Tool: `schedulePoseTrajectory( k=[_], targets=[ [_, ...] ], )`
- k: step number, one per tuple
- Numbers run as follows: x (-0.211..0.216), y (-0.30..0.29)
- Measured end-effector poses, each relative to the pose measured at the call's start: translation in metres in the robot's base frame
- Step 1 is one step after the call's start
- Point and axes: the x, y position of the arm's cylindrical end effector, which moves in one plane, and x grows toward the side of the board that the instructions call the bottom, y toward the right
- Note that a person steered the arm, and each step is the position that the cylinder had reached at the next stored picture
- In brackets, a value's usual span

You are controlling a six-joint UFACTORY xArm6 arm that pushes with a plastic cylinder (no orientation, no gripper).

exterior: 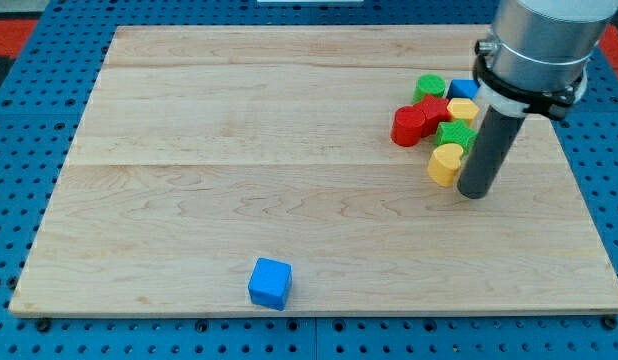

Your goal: Point your arm at the blue cube

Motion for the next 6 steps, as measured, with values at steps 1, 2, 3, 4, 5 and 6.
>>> schedulePoseTrajectory(
  k=[1,2,3,4,5,6],
  targets=[
    [0.054,0.023],
    [0.125,0.026],
    [0.129,0.022],
    [0.129,0.018],
    [0.129,0.013],
    [0.128,0.007]
  ],
)
